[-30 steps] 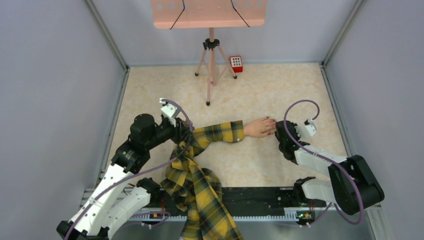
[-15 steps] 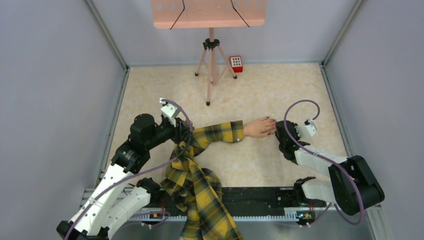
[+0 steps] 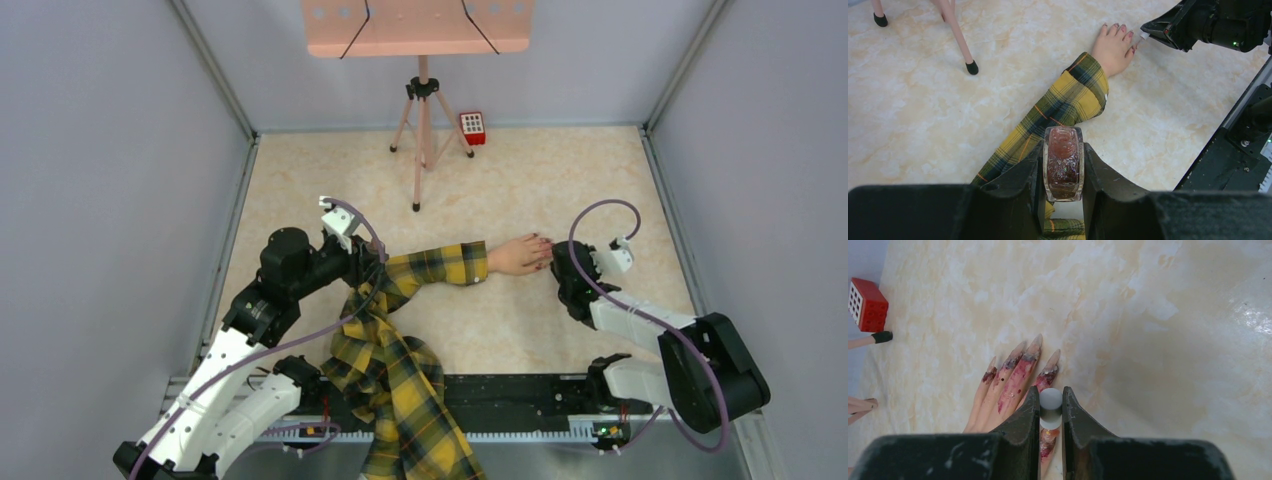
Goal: Paint the nails
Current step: Paint the nail polish on the nail.
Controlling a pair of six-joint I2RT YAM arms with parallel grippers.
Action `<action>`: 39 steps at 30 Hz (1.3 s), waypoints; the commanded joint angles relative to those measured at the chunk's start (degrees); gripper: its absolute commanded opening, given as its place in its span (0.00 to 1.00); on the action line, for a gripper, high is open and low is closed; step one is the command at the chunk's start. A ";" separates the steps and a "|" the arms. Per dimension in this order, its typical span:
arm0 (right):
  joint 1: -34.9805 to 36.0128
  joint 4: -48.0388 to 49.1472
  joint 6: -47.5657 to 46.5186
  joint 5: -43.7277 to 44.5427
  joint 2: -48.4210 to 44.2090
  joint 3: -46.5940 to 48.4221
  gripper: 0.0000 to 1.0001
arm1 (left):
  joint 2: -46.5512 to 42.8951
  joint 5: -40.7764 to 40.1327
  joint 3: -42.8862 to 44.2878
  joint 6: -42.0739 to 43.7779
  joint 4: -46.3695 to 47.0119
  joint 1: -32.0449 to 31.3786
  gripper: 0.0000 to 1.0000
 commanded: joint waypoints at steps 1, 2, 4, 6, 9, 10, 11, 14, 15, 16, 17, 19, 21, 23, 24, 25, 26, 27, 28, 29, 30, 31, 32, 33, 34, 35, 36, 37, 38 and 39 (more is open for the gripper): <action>0.68 1.41 0.40 1.30 -1.62 1.46 0.00 | -0.83 0.01 1.26 -0.09 2.43 0.16 0.00; 0.68 1.40 0.41 1.35 -1.77 1.34 0.00 | -0.83 -0.02 1.28 -0.13 2.33 0.15 0.00; 0.67 1.32 0.43 1.40 -1.87 1.37 0.00 | -0.94 -0.03 1.27 -0.13 2.40 0.11 0.00; 0.69 1.23 0.47 1.55 -1.77 1.26 0.00 | -0.86 -0.01 1.25 -0.09 2.39 0.16 0.00; 0.68 1.29 0.54 1.48 -1.26 1.16 0.00 | -0.79 0.00 1.30 -0.14 2.37 0.12 0.00; 0.68 1.31 0.68 1.44 -1.11 1.13 0.00 | -0.79 0.00 1.26 -0.08 2.34 0.11 0.00; 0.69 1.45 0.73 1.41 -0.92 1.03 0.00 | -0.83 0.01 1.29 -0.10 2.35 0.13 0.00; 0.68 1.89 0.77 1.32 -0.46 1.01 0.00 | -0.79 -0.14 1.28 -0.08 2.32 0.14 0.00; 0.68 1.99 0.82 1.35 -0.31 1.09 0.00 | -0.86 -0.09 1.29 -0.12 2.29 0.12 0.00; 0.70 2.07 0.82 1.43 -0.20 1.14 0.00 | -0.82 -0.04 1.26 -0.11 2.33 0.11 0.00; 0.70 2.14 0.83 1.53 -0.06 1.10 0.00 | -0.79 -0.07 1.31 -0.09 2.34 0.11 0.00; 0.69 2.26 0.83 1.63 0.18 1.12 0.00 | -0.80 -0.07 1.27 -0.10 2.30 0.12 0.00; 0.69 2.44 0.92 1.75 0.39 1.01 0.00 | -0.89 -0.17 1.28 -0.07 2.34 0.14 0.00; 0.68 2.45 1.38 1.95 0.51 0.92 0.00 | -0.88 -0.24 1.29 -0.09 2.34 0.15 0.00; 0.70 2.66 1.54 2.07 0.56 0.95 0.00 | -0.88 -0.19 1.28 -0.05 2.30 0.12 0.00; 0.70 2.82 1.59 2.09 0.58 0.88 0.00 | -0.92 -0.20 1.26 -0.01 2.33 0.12 0.00; 0.73 2.96 1.60 2.17 0.61 0.89 0.00 | -0.95 -0.20 1.30 -0.05 2.34 0.16 0.00; 0.68 2.98 1.57 2.30 0.79 1.05 0.00 | -0.93 -0.19 1.29 -0.06 2.34 0.17 0.00; 0.68 2.98 1.56 2.46 0.88 1.12 0.00 | -1.00 -0.22 1.30 -0.04 2.34 0.13 0.00; 0.68 2.98 1.61 2.60 0.95 1.26 0.00 | -0.95 -0.22 1.28 0.00 2.37 0.16 0.00; 0.67 2.98 1.62 2.73 0.97 1.31 0.00 | -0.98 -0.29 1.27 -0.03 2.34 0.12 0.00; 0.72 2.98 1.61 2.86 1.07 1.32 0.00 | -0.92 -0.26 1.33 0.00 2.33 0.16 0.00; 0.70 2.91 1.58 3.00 1.06 1.28 0.00 | -1.01 -0.27 1.28 0.01 2.34 0.18 0.00; 0.76 2.83 1.57 3.16 1.13 1.32 0.00 | -0.96 -0.26 1.28 -0.01 2.34 0.12 0.00; 0.68 2.81 1.54 3.24 1.17 1.31 0.00 | -0.91 -0.26 1.26 0.01 2.34 0.12 0.00; 0.71 2.76 1.51 3.35 1.28 1.28 0.00 | -0.88 -0.28 1.25 0.02 2.32 0.17 0.00; 0.68 2.72 1.51 3.40 1.36 1.28 0.00 | -0.88 -0.26 1.30 -0.01 2.28 0.15 0.00; 0.68 2.72 1.48 3.49 1.42 1.32 0.00 | -0.88 -0.26 1.26 0.00 2.33 0.13 0.00; 0.68 2.78 1.59 3.62 1.53 1.26 0.00 | -0.89 -0.27 1.29 0.01 2.30 0.12 0.00; 0.68 2.88 1.54 3.67 1.64 1.26 0.00 | -0.89 -0.26 1.28 -0.01 2.31 0.12 0.00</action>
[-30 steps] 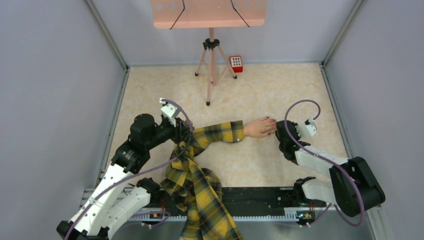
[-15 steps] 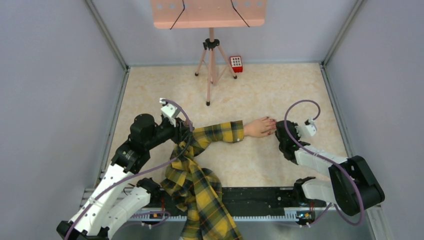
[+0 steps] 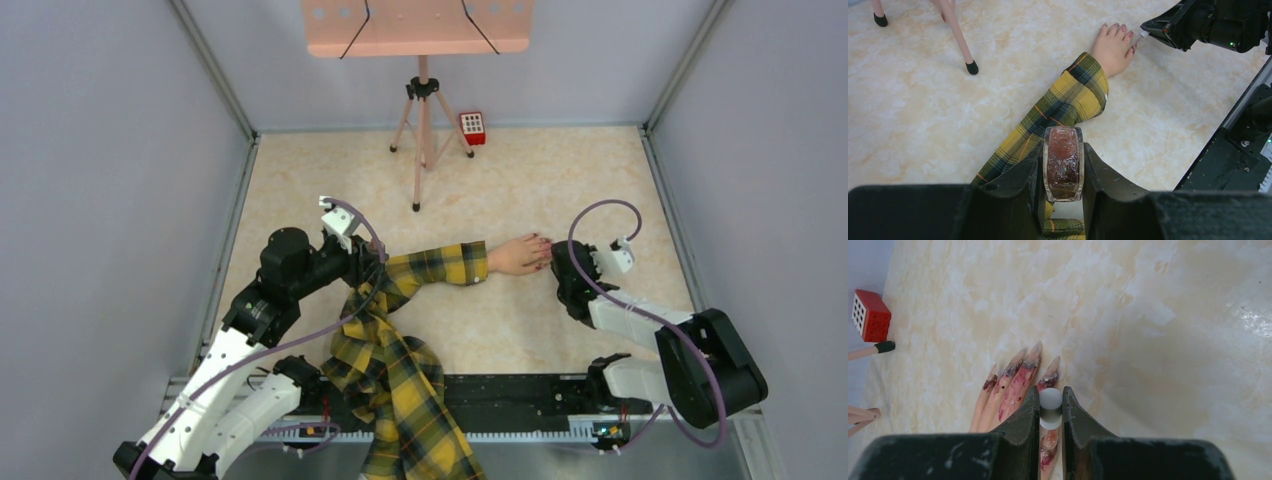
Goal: Paint the nails
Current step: Paint the nail polish on the nail.
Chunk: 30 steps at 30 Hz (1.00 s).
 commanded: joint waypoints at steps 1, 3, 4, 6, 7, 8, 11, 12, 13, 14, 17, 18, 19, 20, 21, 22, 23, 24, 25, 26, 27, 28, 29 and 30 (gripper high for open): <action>0.68 1.62 0.46 2.33 -1.43 1.25 0.00 | -0.85 -0.20 1.27 -0.06 2.34 0.15 0.00; 0.72 1.70 0.41 2.46 1.06 1.34 0.00 | -0.84 -0.28 1.26 -0.02 2.34 0.13 0.00; 0.68 1.79 0.45 2.44 1.22 1.43 0.00 | -0.72 -0.22 1.33 0.01 2.34 0.14 0.00; 0.70 1.93 0.43 2.53 1.56 1.56 0.00 | -0.70 -0.24 1.30 -0.01 2.29 0.14 0.00; 0.68 1.97 0.41 2.52 1.67 1.53 0.00 | -0.76 -0.26 1.29 0.00 2.33 0.16 0.00; 0.72 2.08 0.33 2.56 1.84 1.65 0.00 | -0.70 -0.28 1.30 -0.01 2.26 0.13 0.00; 0.68 2.19 0.37 2.65 2.03 1.73 0.00 | -0.70 -0.24 1.27 -0.01 2.34 0.11 0.00; 0.69 2.19 0.37 2.61 2.08 1.75 0.00 | -0.74 -0.24 1.26 -0.03 2.35 0.18 0.00; 0.70 2.19 0.35 2.66 2.04 1.79 0.00 | -0.75 -0.24 1.28 -0.02 2.28 0.15 0.00; 0.72 2.19 0.37 2.74 2.02 1.79 0.00 | -0.75 -0.19 1.26 -0.01 2.33 0.15 0.00; 0.72 2.19 0.36 2.94 1.95 1.81 0.00 | -0.80 -0.24 1.28 -0.03 2.34 0.14 0.00; 0.72 2.12 0.36 3.08 1.89 1.86 0.00 | -0.84 -0.22 1.33 0.01 2.33 0.12 0.00; 0.73 2.00 0.37 3.31 1.78 1.94 0.00 | -0.75 -0.23 1.28 0.01 2.32 0.13 0.00; 0.68 1.87 0.36 3.65 1.69 2.06 0.00 | -0.80 -0.28 1.28 0.02 2.34 0.19 0.00; 0.68 1.78 0.29 4.12 1.60 2.21 0.00 | -0.82 -0.24 1.26 0.02 2.34 0.17 0.00; 0.63 1.76 0.17 4.28 1.42 2.27 0.00 | -0.86 -0.30 1.27 0.02 2.29 0.15 0.00; 0.67 1.68 -0.02 4.56 1.23 2.42 0.00 | -0.92 -0.20 1.30 0.02 2.33 0.18 0.00; 0.65 1.62 -0.25 4.74 0.97 2.57 0.00 | -0.93 -0.20 1.34 -0.01 2.32 0.13 0.00; 0.67 1.54 -0.53 4.86 0.77 2.69 0.00 | -0.97 -0.18 1.28 0.01 2.33 0.18 0.00; 0.70 1.38 -0.68 5.15 0.60 2.81 0.00 | -0.99 -0.19 1.26 -0.08 2.34 0.12 0.00; 0.72 1.09 -1.00 5.53 0.40 3.05 0.00 | -1.01 -0.20 1.30 -0.02 2.34 0.18 0.00; 0.70 0.49 -1.26 5.91 -0.02 3.21 0.00 | -1.09 -0.18 1.28 -0.12 2.32 0.12 0.00; 0.72 -0.24 -1.30 6.35 -0.48 3.21 0.00 | -1.07 -0.15 1.29 -0.10 2.30 0.11 0.00; 0.70 -0.89 -1.39 6.84 -1.04 3.06 0.00 | -1.22 -0.17 1.26 -0.13 2.28 0.11 0.00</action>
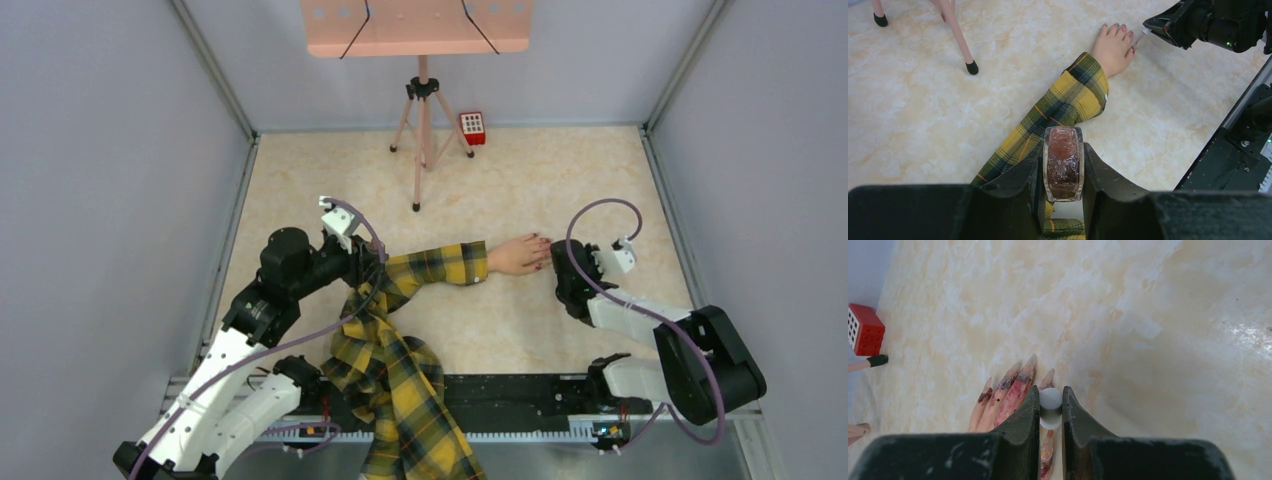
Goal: Paint the nails
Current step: Paint the nail polish on the nail.
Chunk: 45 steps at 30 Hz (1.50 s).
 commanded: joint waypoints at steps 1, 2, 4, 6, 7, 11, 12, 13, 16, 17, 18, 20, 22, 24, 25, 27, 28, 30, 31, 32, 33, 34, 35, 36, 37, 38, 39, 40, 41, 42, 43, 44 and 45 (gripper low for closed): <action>0.73 -1.38 -1.15 3.95 -3.17 2.32 0.00 | -1.15 -0.19 1.27 -0.08 2.28 0.18 0.00; 0.68 -1.70 -1.29 4.12 -3.92 2.02 0.00 | -1.24 -0.15 1.28 -0.07 2.32 0.14 0.00; 0.68 -2.41 -1.57 4.32 -5.25 1.68 0.00 | -1.23 -0.10 1.27 -0.15 2.34 0.13 0.00; 0.68 -2.86 -2.16 3.93 -6.41 1.40 0.00 | -1.27 -0.02 1.28 -0.14 2.33 0.12 0.00; 0.68 -3.19 -2.35 3.64 -6.79 1.31 0.00 | -1.31 0.02 1.28 -0.15 2.34 0.13 0.00; 0.67 -2.39 -3.86 0.63 -7.04 0.90 0.00 | -1.24 0.03 1.26 -0.18 2.42 0.13 0.00; 0.67 -2.20 -4.08 -0.26 -6.79 0.80 0.00 | -1.28 0.03 1.30 -0.21 2.46 0.08 0.00; 0.70 -2.04 -4.09 -1.14 -6.49 0.80 0.00 | -1.28 0.03 1.31 -0.17 2.41 0.13 0.00; 0.82 -1.37 -4.16 -3.19 -5.46 0.85 0.00 | -1.25 0.07 1.28 -0.19 2.37 0.15 0.00; 0.93 -1.10 -4.11 -3.78 -5.12 0.86 0.00 | -1.23 0.03 1.28 -0.18 2.40 0.09 0.00; 0.95 -0.91 -4.03 -4.09 -4.82 0.79 0.00 | -1.25 0.03 1.28 -0.16 2.38 0.15 0.00; 1.04 -0.49 -3.91 -4.62 -4.46 0.81 0.00 | -1.29 0.01 1.26 -0.18 2.33 0.15 0.00; 1.11 -0.30 -3.85 -4.95 -3.97 1.00 0.00 | -1.25 -0.10 1.28 -0.22 2.33 0.15 0.00; 1.19 -0.41 -3.51 -5.17 -3.41 1.17 0.00 | -1.24 -0.06 1.27 -0.17 2.33 0.16 0.00; 1.15 -0.35 -3.34 -5.40 -3.16 1.19 0.00 | -1.25 -0.10 1.26 -0.19 2.37 0.16 0.00; 1.18 -0.22 -3.08 -5.73 -2.62 1.15 0.00 | -1.24 -0.18 1.25 -0.23 2.32 0.13 0.00; 1.24 -0.18 -2.94 -5.84 -2.48 1.19 0.00 | -1.29 -0.25 1.25 -0.22 2.33 0.19 0.00; 1.28 -0.05 -2.83 -5.85 -2.21 1.21 0.00 | -1.23 -0.24 1.29 -0.24 2.34 0.13 0.00; 1.24 -0.05 -2.67 -5.70 -2.12 1.14 0.00 | -1.21 -0.24 1.31 -0.17 2.33 0.18 0.00; 1.21 -0.12 -2.58 -5.54 -2.06 1.08 0.00 | -1.23 -0.25 1.26 -0.24 2.34 0.12 0.00; 1.22 -0.06 -2.52 -5.32 -2.07 1.12 0.00 | -1.24 -0.26 1.33 -0.22 2.33 0.09 0.00; 1.23 -0.11 -2.58 -5.01 -2.05 1.16 0.00 | -1.35 -0.28 1.32 -0.25 2.28 0.15 0.00; 1.25 -0.13 -2.52 -4.92 -1.97 1.17 0.00 | -1.27 -0.31 1.28 -0.23 2.33 0.20 0.00; 1.21 -0.20 -2.44 -4.71 -2.00 1.24 0.00 | -1.26 -0.33 1.30 -0.22 2.34 0.10 0.00; 1.20 -0.22 -2.35 -4.53 -1.97 1.17 0.00 | -1.23 -0.36 1.26 -0.20 2.30 0.13 0.00; 1.24 -0.22 -2.31 -4.38 -1.94 1.17 0.00 | -1.24 -0.37 1.27 -0.21 2.33 0.13 0.00; 1.23 -0.27 -2.21 -4.16 -1.90 1.18 0.00 | -1.25 -0.41 1.28 -0.20 2.34 0.12 0.00; 1.27 -0.30 -2.09 -3.94 -1.87 1.19 0.00 | -1.26 -0.43 1.26 -0.22 2.33 0.12 0.00; 1.24 -0.33 -2.10 -3.69 -1.80 1.15 0.00 | -1.30 -0.44 1.28 -0.23 2.34 0.12 0.00; 1.24 -0.31 -2.05 -3.54 -1.82 1.17 0.00 | -1.24 -0.46 1.33 -0.21 2.29 0.11 0.00; 1.23 -0.23 -2.06 -3.26 -1.80 1.26 0.00 | -1.24 -0.42 1.26 -0.21 2.33 0.13 0.00; 1.21 -0.24 -2.05 -3.15 -1.76 1.23 0.00 | -1.21 -0.46 1.32 -0.21 2.34 0.08 0.00; 1.20 -0.22 -2.06 -3.01 -1.61 1.30 0.00 | -1.16 -0.43 1.32 -0.19 2.31 0.08 0.00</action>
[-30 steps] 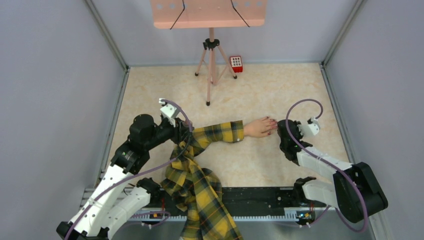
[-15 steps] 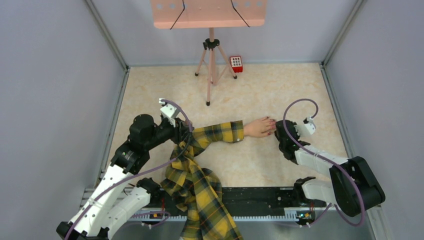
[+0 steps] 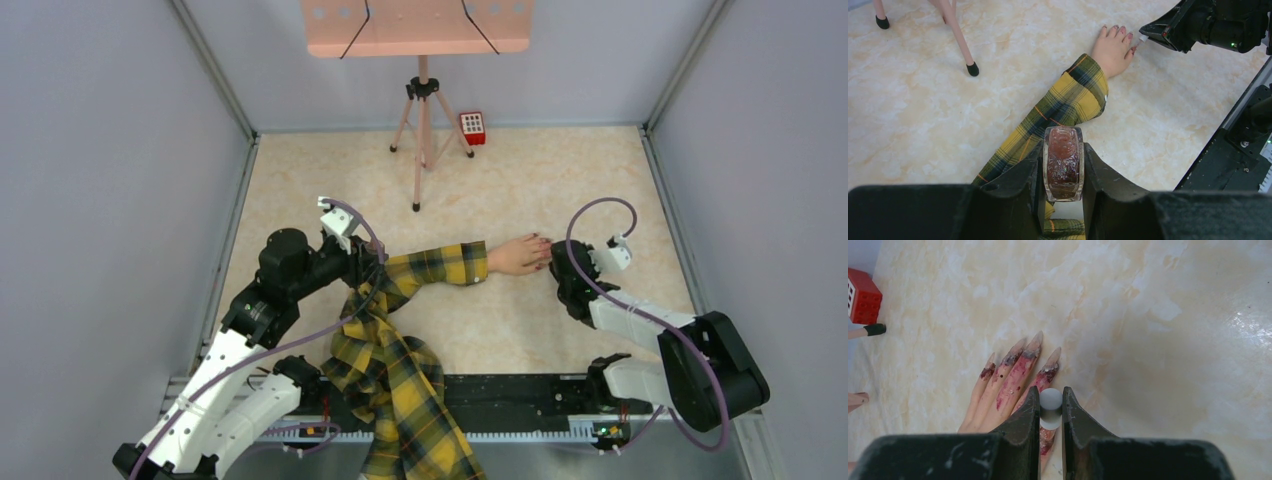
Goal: Paint the nails
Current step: Paint the nail polish on the nail.
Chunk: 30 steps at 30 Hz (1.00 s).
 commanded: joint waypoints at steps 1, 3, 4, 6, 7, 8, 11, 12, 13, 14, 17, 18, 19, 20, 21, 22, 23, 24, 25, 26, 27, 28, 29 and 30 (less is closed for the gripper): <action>0.86 1.78 0.49 2.13 0.74 1.28 0.00 | -0.62 -0.45 1.27 -0.21 2.33 0.12 0.00; 0.85 1.84 0.41 2.30 1.08 1.50 0.00 | -0.67 -0.39 1.33 -0.18 2.27 0.09 0.00; 0.90 1.94 0.34 2.44 1.24 1.58 0.00 | -0.68 -0.45 1.31 -0.17 2.24 0.13 0.00; 0.91 2.14 0.29 2.47 1.62 1.67 0.00 | -0.68 -0.52 1.27 -0.18 2.25 0.14 0.00; 0.85 2.28 0.35 2.43 1.77 1.70 0.00 | -0.69 -0.48 1.32 -0.11 2.26 0.08 0.00; 0.89 2.39 0.34 2.51 1.90 1.78 0.00 | -0.69 -0.51 1.31 -0.09 2.25 0.10 0.00; 0.87 2.66 0.35 2.58 2.22 1.94 0.00 | -0.59 -0.54 1.27 -0.08 2.25 0.14 0.00; 0.90 2.73 0.33 2.60 2.32 2.02 0.00 | -0.58 -0.54 1.30 -0.10 2.21 0.16 0.00; 0.87 2.82 0.32 2.64 2.32 2.05 0.00 | -0.57 -0.62 1.26 -0.13 2.20 0.14 0.00; 0.89 2.89 0.30 2.70 2.37 2.06 0.00 | -0.60 -0.61 1.32 -0.10 2.24 0.12 0.00; 0.83 3.09 0.35 2.86 2.38 2.36 0.00 | -0.60 -0.69 1.30 -0.12 2.25 0.10 0.00; 0.89 3.11 0.25 2.86 2.36 2.41 0.00 | -0.58 -0.70 1.30 -0.13 2.24 0.05 0.00; 0.86 3.18 0.33 2.79 2.34 2.55 0.00 | -0.60 -0.68 1.30 -0.08 2.20 0.12 0.00; 0.86 3.19 0.35 2.73 2.36 2.65 0.00 | -0.60 -0.72 1.30 -0.03 2.25 0.13 0.00; 0.86 3.26 0.31 2.69 2.37 2.73 0.00 | -0.64 -0.71 1.26 -0.07 2.21 0.14 0.00; 0.83 3.33 0.33 2.67 2.38 2.73 0.00 | -0.62 -0.69 1.27 -0.15 2.25 0.15 0.00; 0.84 3.41 0.33 2.68 2.39 2.78 0.00 | -0.62 -0.73 1.27 -0.08 2.21 0.11 0.00; 0.83 3.45 0.35 2.69 2.32 2.83 0.00 | -0.62 -0.70 1.27 -0.07 2.25 0.16 0.00; 0.83 3.46 0.36 2.70 2.33 2.92 0.00 | -0.58 -0.72 1.28 -0.14 2.26 0.19 0.00; 0.89 3.46 0.36 2.64 2.29 2.93 0.00 | -0.62 -0.62 1.32 -0.12 2.23 0.12 0.00; 0.88 3.46 0.33 2.61 2.23 2.97 0.00 | -0.65 -0.65 1.26 -0.08 2.25 0.13 0.00; 0.91 3.42 0.34 2.63 2.23 2.95 0.00 | -0.63 -0.64 1.33 -0.11 2.25 0.10 0.00; 0.86 3.38 0.34 2.65 2.13 3.00 0.00 | -0.72 -0.59 1.26 -0.08 2.20 0.13 0.00; 0.85 3.31 0.35 2.68 2.01 2.97 0.00 | -0.70 -0.59 1.28 -0.11 2.25 0.15 0.00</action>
